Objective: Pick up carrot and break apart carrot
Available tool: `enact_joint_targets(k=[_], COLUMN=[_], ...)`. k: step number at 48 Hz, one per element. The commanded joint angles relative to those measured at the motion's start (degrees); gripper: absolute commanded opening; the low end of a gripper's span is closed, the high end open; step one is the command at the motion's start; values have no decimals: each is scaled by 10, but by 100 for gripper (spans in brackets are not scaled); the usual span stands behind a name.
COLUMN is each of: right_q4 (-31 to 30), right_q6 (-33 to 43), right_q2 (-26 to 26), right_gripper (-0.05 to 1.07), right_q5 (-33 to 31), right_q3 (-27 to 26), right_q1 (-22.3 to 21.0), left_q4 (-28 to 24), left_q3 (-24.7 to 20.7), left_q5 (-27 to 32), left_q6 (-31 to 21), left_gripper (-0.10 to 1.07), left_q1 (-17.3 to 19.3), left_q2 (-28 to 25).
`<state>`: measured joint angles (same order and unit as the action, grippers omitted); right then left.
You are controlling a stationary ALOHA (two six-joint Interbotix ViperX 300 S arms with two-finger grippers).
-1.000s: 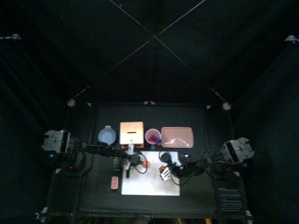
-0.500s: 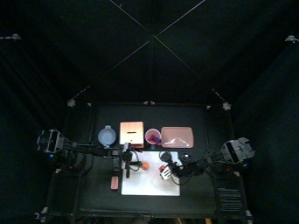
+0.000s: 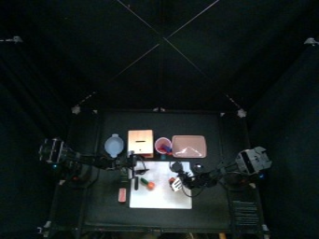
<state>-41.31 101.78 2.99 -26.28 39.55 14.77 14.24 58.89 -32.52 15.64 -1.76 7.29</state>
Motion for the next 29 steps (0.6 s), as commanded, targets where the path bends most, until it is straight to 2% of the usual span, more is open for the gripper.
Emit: enact_joint_targets(k=[1, 17, 29], right_q4=[-6, -18, -63], right_q6=[-1, -1, -1], right_q2=[-16, -28, -57], right_gripper=[97, 97, 96], right_q5=[1, 1, 1], right_q3=[-15, -24, -28], right_q1=[-2, 0, -4], left_q4=[1, 43, 113], left_q3=[-5, -3, 4], left_q5=[-6, -6, -2], left_q6=[0, -1, -1], left_gripper=[93, 93, 92], left_q1=[-2, -2, -15], left_q2=[7, 8, 33])
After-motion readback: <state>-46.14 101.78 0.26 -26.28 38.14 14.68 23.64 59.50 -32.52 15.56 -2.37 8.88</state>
